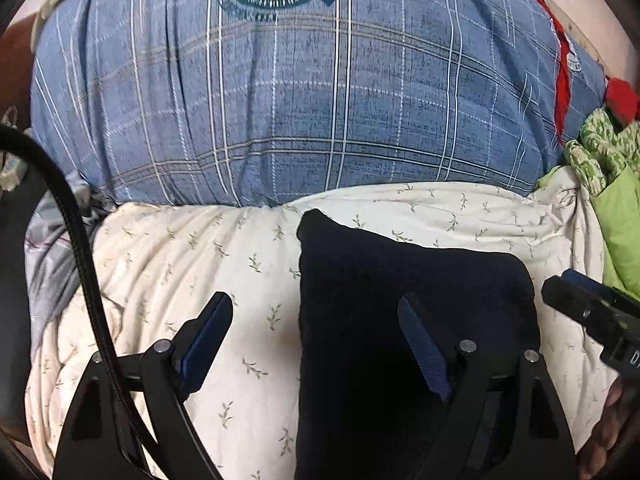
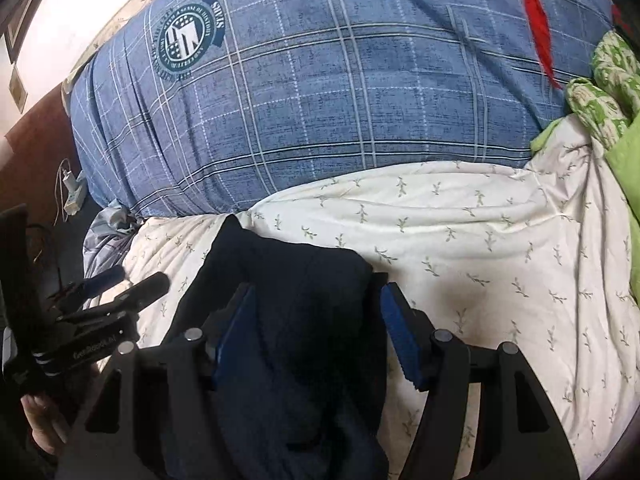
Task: Fold large clothes
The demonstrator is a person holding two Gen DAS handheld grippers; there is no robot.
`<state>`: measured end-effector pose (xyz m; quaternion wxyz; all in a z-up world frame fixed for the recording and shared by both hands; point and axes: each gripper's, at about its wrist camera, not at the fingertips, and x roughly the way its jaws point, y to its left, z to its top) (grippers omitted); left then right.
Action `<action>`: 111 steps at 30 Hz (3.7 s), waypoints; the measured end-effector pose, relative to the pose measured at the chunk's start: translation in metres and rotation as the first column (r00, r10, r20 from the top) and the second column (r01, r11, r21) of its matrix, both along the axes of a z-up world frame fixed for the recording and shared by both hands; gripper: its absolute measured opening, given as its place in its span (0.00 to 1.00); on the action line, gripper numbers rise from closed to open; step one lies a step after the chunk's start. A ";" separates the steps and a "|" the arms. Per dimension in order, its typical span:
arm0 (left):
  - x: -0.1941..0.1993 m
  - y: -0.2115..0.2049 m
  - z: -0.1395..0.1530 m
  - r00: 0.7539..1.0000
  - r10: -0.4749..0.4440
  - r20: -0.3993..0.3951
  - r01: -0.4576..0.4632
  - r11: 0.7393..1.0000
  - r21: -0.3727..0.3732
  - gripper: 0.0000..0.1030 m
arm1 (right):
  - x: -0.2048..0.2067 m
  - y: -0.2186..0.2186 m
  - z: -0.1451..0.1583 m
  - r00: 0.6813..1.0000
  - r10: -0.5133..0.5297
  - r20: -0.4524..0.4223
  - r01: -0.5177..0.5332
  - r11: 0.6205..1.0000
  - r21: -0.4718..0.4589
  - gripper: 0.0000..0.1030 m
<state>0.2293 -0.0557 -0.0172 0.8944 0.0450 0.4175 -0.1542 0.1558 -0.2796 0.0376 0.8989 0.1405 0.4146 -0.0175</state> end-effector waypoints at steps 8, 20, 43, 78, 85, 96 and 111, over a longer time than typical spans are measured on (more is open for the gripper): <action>0.017 -0.005 -0.009 0.999 -0.004 -0.041 0.003 1.000 -0.014 0.82 | 0.012 -0.008 -0.005 1.000 -0.011 -0.005 0.011 0.999 0.040 0.64; 0.018 -0.011 -0.002 1.000 0.001 -0.003 -0.001 1.000 0.000 0.83 | 0.015 -0.012 -0.006 1.000 -0.008 -0.003 0.008 0.999 0.052 0.64; 0.089 -0.016 -0.053 0.955 -0.070 -0.288 0.022 0.986 -0.166 0.16 | 0.049 -0.049 -0.058 0.989 0.096 -0.115 -0.052 0.939 0.341 0.29; 0.058 -0.002 -0.052 0.927 -0.158 -0.339 0.041 0.944 -0.327 0.14 | 0.008 -0.081 -0.077 0.992 0.037 -0.124 0.026 0.880 0.473 0.07; 0.034 0.008 -0.047 0.945 -0.112 -0.309 0.034 0.968 -0.247 0.70 | 0.000 -0.081 -0.085 0.990 0.037 -0.133 0.029 0.885 0.466 0.37; -0.028 0.021 -0.056 0.935 -0.130 -0.329 0.062 0.976 -0.208 0.30 | -0.045 -0.030 -0.064 0.986 0.140 -0.089 -0.087 0.893 0.441 0.23; -0.065 0.048 -0.034 0.965 -0.101 -0.241 0.039 0.968 -0.249 0.75 | -0.071 -0.015 -0.047 0.995 0.094 -0.026 -0.079 0.929 0.361 0.51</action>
